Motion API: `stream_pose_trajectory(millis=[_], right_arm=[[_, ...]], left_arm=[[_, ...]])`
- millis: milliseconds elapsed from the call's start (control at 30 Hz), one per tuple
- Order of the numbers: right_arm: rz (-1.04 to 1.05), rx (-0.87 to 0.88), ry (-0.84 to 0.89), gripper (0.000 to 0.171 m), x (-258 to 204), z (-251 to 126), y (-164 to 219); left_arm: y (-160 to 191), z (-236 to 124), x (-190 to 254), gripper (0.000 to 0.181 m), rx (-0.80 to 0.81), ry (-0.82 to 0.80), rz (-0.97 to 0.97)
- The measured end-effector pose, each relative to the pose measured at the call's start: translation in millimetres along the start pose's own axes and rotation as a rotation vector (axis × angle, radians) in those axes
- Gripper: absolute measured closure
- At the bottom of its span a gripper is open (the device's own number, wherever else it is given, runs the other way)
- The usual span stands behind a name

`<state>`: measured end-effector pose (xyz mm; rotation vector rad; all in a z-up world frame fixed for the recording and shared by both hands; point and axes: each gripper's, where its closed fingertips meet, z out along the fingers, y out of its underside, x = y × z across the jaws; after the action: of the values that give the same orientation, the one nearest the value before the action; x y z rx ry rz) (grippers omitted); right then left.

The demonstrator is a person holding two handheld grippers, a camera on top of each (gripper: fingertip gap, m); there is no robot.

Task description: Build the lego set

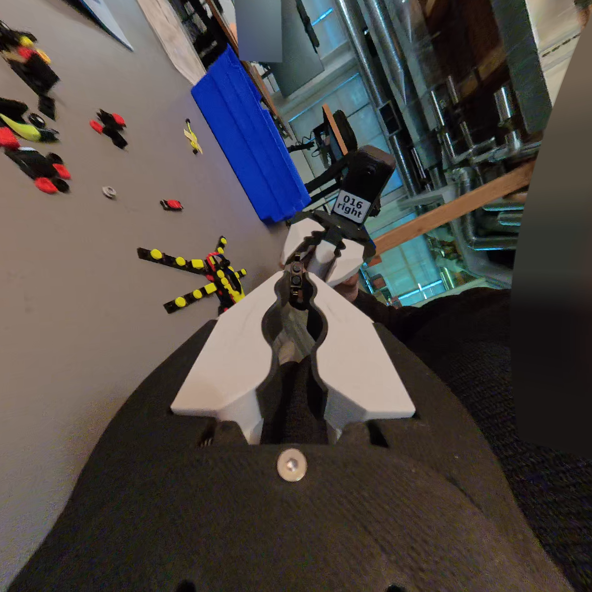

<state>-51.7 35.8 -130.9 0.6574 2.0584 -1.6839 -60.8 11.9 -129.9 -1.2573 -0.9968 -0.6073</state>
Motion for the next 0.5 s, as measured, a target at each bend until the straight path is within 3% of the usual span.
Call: stream_pose_trajectory(millis=[233,500], right_arm=[[-0.037,0.007,-0.033,0.141,-13,9,2],[-0.643,0.032,0.265,0.135,-7,0,-10]], left_arm=[[17,14,12,0.177,-0.05,0.047,-0.022],[11,15,1,0.177,0.147,0.146,-0.422]])
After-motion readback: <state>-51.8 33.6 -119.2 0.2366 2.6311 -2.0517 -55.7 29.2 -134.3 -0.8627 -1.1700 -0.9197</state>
